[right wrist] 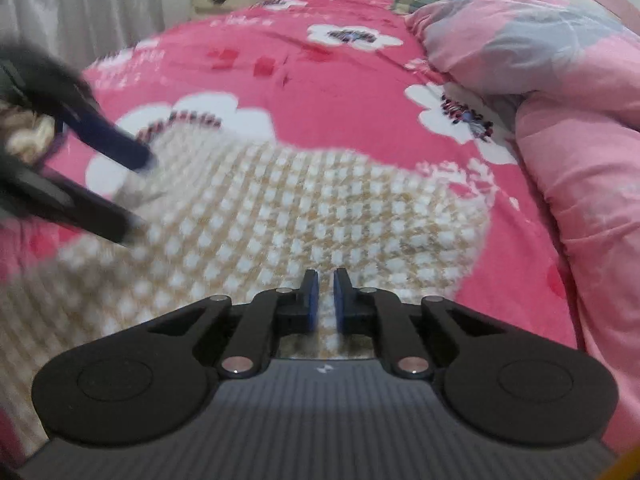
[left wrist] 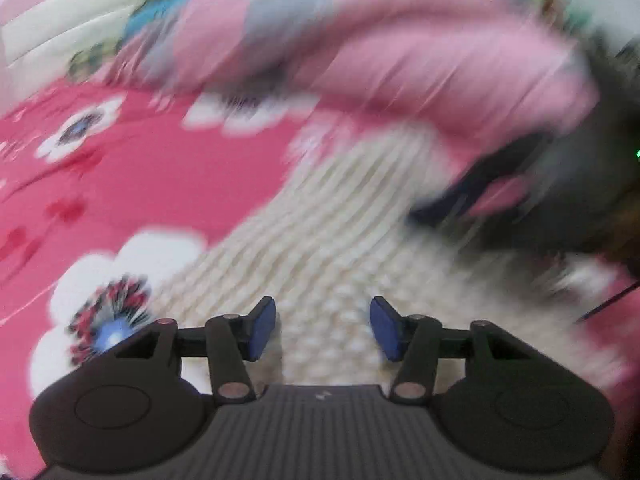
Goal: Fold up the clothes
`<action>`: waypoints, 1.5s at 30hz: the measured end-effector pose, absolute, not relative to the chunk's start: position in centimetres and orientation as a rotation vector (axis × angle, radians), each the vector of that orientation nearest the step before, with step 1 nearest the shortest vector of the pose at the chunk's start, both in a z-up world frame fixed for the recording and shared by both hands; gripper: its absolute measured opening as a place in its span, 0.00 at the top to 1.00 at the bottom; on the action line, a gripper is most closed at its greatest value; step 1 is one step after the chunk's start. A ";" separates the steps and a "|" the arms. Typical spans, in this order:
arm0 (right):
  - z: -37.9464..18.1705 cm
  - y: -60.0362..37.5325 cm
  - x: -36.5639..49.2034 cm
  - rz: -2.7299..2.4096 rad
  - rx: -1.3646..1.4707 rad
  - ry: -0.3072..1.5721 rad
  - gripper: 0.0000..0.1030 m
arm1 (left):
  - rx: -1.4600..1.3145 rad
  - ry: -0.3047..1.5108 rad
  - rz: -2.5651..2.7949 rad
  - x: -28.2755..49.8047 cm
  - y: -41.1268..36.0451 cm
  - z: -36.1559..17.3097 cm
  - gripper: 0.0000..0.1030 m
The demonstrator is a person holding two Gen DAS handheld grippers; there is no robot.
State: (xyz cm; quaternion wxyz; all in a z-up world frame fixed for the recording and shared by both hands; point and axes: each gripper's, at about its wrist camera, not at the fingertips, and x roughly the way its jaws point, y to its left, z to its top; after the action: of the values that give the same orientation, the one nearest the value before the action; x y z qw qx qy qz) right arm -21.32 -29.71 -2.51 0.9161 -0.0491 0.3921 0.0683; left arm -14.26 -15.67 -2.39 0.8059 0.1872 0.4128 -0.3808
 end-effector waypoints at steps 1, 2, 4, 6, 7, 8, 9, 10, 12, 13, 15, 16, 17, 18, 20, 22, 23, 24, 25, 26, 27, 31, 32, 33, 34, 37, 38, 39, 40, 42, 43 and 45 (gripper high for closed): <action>-1.9 -29.7 -20.7 0.126 -0.083 0.778 0.94 | 0.401 0.900 -0.808 -14.0 -15.8 -3.5 0.42; -1.4 -29.7 -20.2 0.110 -0.069 0.749 0.94 | 0.388 0.888 -0.806 -14.2 -15.7 -3.8 0.42; -1.2 -30.0 -19.7 0.073 -0.068 0.699 0.94 | 0.391 0.875 -0.788 -14.7 -15.8 -4.0 0.42; -3.3 -31.0 -18.8 0.055 -0.068 0.744 0.95 | 0.391 0.874 -0.771 -14.9 -16.3 -4.1 0.42; -4.5 -31.6 -18.5 0.055 -0.071 0.771 0.95 | 0.392 0.878 -0.765 -14.8 -16.4 -4.2 0.42; -4.9 -31.8 -18.5 0.061 -0.064 0.769 0.95 | 0.397 0.881 -0.756 -14.8 -16.4 -4.3 0.42; -4.0 -31.9 -18.3 0.061 -0.043 0.773 0.95 | 0.398 0.889 -0.748 -14.9 -16.3 -4.2 0.42; -3.2 -32.0 -18.0 0.061 -0.024 0.771 0.95 | 0.396 0.897 -0.739 -15.0 -16.2 -4.0 0.42; -1.9 -32.1 -17.3 0.056 0.002 0.717 0.94 | 0.382 0.918 -0.721 -15.0 -16.1 -3.7 0.42; -1.2 -32.2 -17.0 0.053 0.015 0.690 0.94 | 0.379 0.924 -0.714 -15.0 -16.3 -3.7 0.42; -2.2 -32.9 -15.9 0.036 0.022 0.716 0.94 | 0.382 0.926 -0.706 -15.0 -16.6 -3.7 0.42; -3.6 -33.3 -15.2 0.024 0.018 0.756 0.94 | 0.384 0.928 -0.702 -15.0 -16.8 -3.6 0.42; -4.8 -33.9 -14.6 0.015 0.025 0.786 0.95 | 0.384 0.934 -0.696 -14.9 -17.0 -3.6 0.42; -5.1 -34.5 -14.6 0.018 0.078 0.772 0.96 | 0.386 0.943 -0.692 -14.8 -17.1 -3.5 0.42; -4.8 -35.2 -14.3 0.006 0.157 0.781 0.96 | 0.383 0.956 -0.687 -14.6 -17.1 -3.5 0.42; -4.9 -35.0 -14.4 0.005 0.152 0.779 0.96 | 0.376 0.964 -0.681 -14.6 -17.1 -3.5 0.42; -5.0 -34.8 -14.4 0.008 0.132 0.775 0.96 | 0.377 0.965 -0.677 -14.6 -17.2 -3.5 0.42; -5.0 -34.7 -14.5 0.008 0.118 0.774 0.96 | 0.379 0.966 -0.673 -14.6 -17.3 -3.5 0.41; -5.0 -34.7 -14.4 0.004 0.121 0.776 0.96 | 0.381 0.968 -0.669 -14.6 -17.4 -3.5 0.41; -5.0 -34.6 -14.3 0.000 0.125 0.777 0.96 | 0.383 0.971 -0.665 -14.6 -17.5 -3.5 0.41; -5.0 -34.6 -14.4 -0.004 0.130 0.777 0.96 | 0.382 0.974 -0.662 -14.6 -17.5 -3.5 0.41; -5.0 -34.5 -14.5 -0.009 0.127 0.773 0.96 | 0.382 0.981 -0.652 -14.6 -17.7 -3.4 0.41; -5.0 -34.5 -14.5 -0.010 0.127 0.775 0.96 | 0.382 0.981 -0.650 -14.6 -17.7 -3.4 0.41; -4.9 -34.5 -14.5 -0.011 0.126 0.776 0.96 | 0.383 0.982 -0.649 -14.6 -17.7 -3.4 0.41; -4.9 -34.4 -14.5 -0.011 0.125 0.777 0.96 | 0.385 0.983 -0.648 -14.6 -17.8 -3.4 0.41; -5.0 -34.5 -14.6 -0.009 0.126 0.772 0.96 | 0.391 0.985 -0.643 -14.6 -17.9 -3.4 0.40; -5.0 -34.5 -14.7 -0.010 0.127 0.770 0.96 | 0.395 0.984 -0.642 -14.7 -18.0 -3.4 0.40; -5.0 -34.5 -14.7 -0.010 0.124 0.769 0.96 | 0.397 0.984 -0.640 -14.7 -18.0 -3.4 0.40; -5.0 -34.5 -14.7 -0.010 0.119 0.768 0.96 | 0.400 0.983 -0.639 -14.7 -18.1 -3.4 0.40; -5.0 -34.3 -14.7 -0.011 0.110 0.766 0.96 | 0.400 0.982 -0.636 -14.8 -18.1 -3.4 0.40; -5.1 -34.3 -14.8 -0.012 0.107 0.765 0.96 | 0.400 0.982 -0.634 -14.8 -18.2 -3.4 0.40; -5.0 -34.2 -14.8 -0.015 0.106 0.763 0.95 | 0.400 0.982 -0.633 -14.8 -18.2 -3.4 0.40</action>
State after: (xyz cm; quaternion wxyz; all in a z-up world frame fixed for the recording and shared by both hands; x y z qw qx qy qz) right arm -14.80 -34.24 -5.04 0.9267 0.0519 0.3721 -0.0071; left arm -14.80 -18.21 -3.39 0.8153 0.1876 0.4606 -0.2967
